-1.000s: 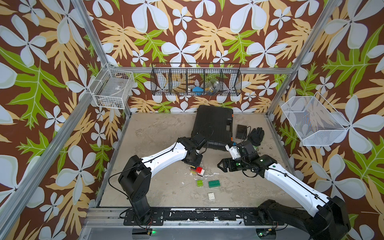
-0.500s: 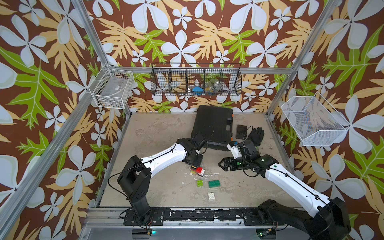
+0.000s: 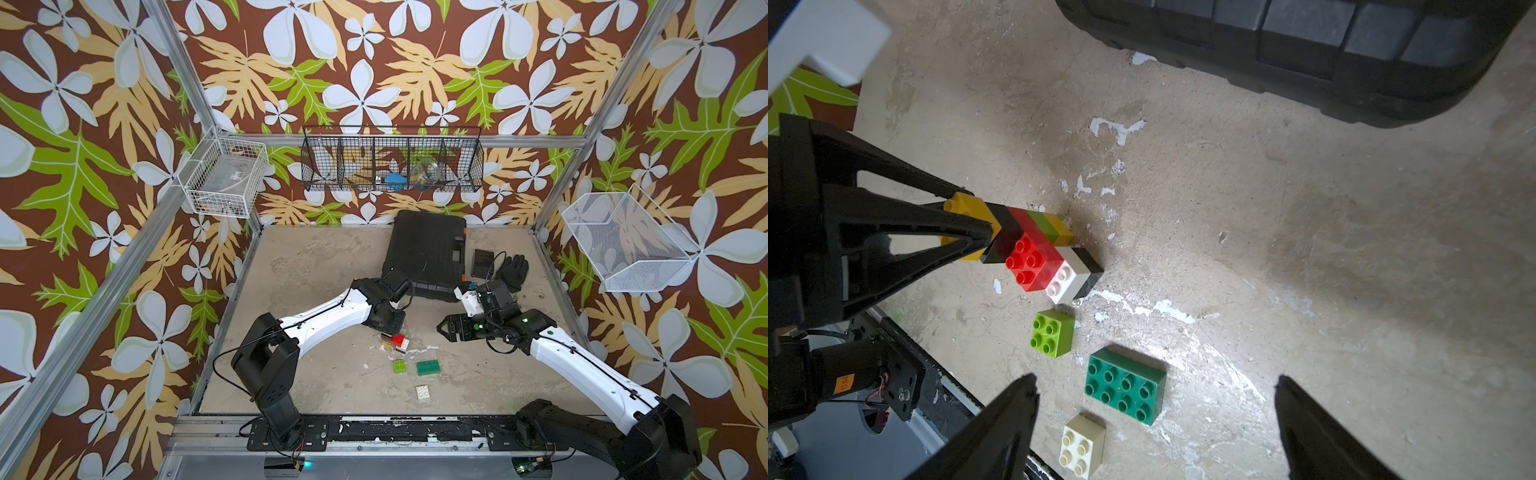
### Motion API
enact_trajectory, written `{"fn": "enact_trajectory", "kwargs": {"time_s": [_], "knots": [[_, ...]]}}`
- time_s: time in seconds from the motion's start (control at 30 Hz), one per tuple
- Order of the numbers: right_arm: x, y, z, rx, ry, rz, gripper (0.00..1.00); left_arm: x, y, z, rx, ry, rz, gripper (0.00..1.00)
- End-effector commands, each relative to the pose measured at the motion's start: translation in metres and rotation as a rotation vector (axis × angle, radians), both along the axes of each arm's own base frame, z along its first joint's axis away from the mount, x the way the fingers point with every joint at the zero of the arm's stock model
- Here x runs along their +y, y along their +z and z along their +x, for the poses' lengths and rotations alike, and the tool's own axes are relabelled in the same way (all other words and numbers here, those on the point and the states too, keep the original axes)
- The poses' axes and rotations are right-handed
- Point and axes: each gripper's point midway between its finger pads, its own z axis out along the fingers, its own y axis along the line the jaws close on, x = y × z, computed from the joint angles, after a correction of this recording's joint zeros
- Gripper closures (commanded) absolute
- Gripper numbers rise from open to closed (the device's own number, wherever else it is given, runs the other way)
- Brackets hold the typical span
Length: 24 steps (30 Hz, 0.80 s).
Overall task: Assemble a giraffe with lego
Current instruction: Assemble the lego brick with the lego brick.
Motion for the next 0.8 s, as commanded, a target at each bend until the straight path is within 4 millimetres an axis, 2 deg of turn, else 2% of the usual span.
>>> {"fn": "enact_trajectory", "kwargs": {"time_s": [0.0,0.23,0.53,0.77], "knots": [[0.0,0.003,0.002,-0.011,0.0,-0.005,0.09,0.017,-0.01,-0.013,0.048,-0.002,0.072,0.78],[0.0,0.006,0.004,-0.01,-0.002,-0.009,0.09,0.019,-0.017,-0.02,0.055,0.0,0.05,0.78],[-0.004,0.008,0.004,-0.021,-0.029,-0.012,0.09,0.023,-0.041,-0.03,0.097,-0.04,0.066,0.78],[-0.009,0.008,0.002,-0.021,-0.053,-0.012,0.09,0.029,-0.042,-0.035,0.098,-0.061,0.084,0.78]]}}
